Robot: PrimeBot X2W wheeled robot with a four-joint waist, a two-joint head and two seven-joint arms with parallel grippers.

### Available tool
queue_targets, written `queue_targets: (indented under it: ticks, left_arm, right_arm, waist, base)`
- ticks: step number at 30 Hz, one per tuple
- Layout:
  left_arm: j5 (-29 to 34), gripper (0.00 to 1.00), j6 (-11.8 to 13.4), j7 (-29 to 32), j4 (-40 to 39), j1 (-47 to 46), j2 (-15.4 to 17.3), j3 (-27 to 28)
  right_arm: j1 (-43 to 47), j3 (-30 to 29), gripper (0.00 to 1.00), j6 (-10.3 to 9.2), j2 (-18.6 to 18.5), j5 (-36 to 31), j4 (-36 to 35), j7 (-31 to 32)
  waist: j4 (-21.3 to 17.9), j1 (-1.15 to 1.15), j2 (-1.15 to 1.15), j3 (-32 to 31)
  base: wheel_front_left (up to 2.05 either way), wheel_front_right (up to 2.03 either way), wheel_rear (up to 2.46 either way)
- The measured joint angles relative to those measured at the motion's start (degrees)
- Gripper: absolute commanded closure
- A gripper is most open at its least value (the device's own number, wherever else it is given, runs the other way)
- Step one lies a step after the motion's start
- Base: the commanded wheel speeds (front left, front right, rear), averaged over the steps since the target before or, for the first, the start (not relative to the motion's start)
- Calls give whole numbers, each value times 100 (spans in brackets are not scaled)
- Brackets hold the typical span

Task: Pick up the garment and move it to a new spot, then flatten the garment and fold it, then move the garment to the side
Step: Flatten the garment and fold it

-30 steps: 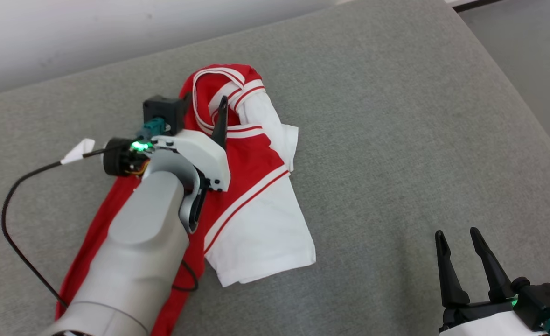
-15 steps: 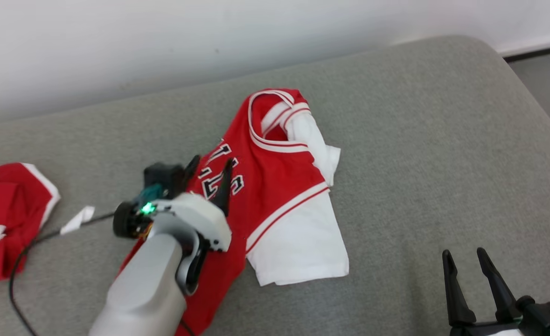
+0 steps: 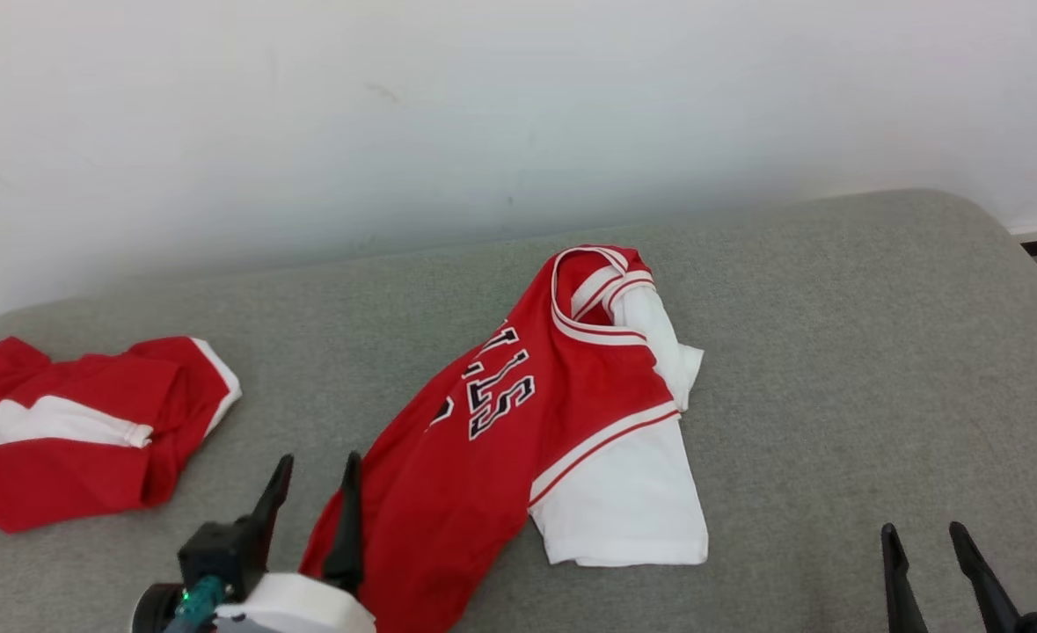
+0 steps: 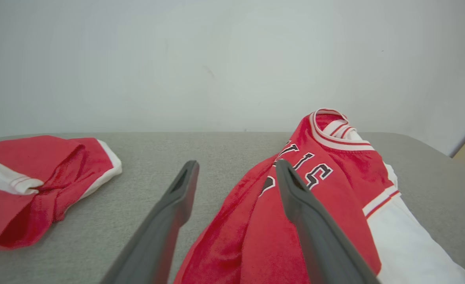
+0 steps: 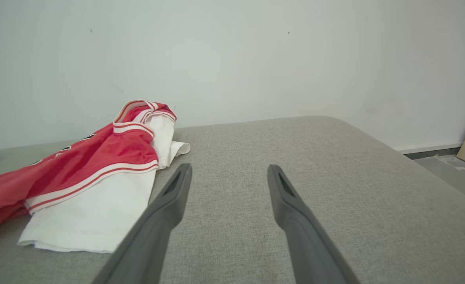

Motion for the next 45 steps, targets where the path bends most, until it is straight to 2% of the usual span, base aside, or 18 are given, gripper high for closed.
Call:
queue_targets:
  ticks: [3,7,17,26,33,45]
  left_arm:
    - [125,0,55,-3,-458,539,1,216]
    - [400,0,7,-4,-753,1056,-88,457]
    - [983,0,-573,-4,-870,1732,-516,957]
    - [1354,0,-933,-4,-903,2189,-767,1200]
    - [1471,0,-1043,-4,-910,2302,-862,1306]
    - [1528,0,-1046,-4,-1018,2340,-899,1408]
  right_arm:
    - [92,-108,0,0,-70,-22,-45,0]
    - [165,-186,0,0,-141,-69,-49,0]
    - [240,-111,0,0,-142,-145,60,-1]
    - [226,100,0,0,-111,-196,199,0]
    - [214,204,0,0,-123,-192,323,0]
    - [115,375,0,0,-144,-119,463,0]
  waist:
    - [170,0,0,-107]
    - [385,0,0,-199]
    - [739,0,0,-293]
    - [708,1,0,-428]
    - [684,0,0,-507]
    - [743,1,0,-518]
  base:
    - [0,0,0]
    - [0,0,0]
    - [0,0,0]
    - [0,0,0]
    - [0,0,0]
    - [0,0,0]
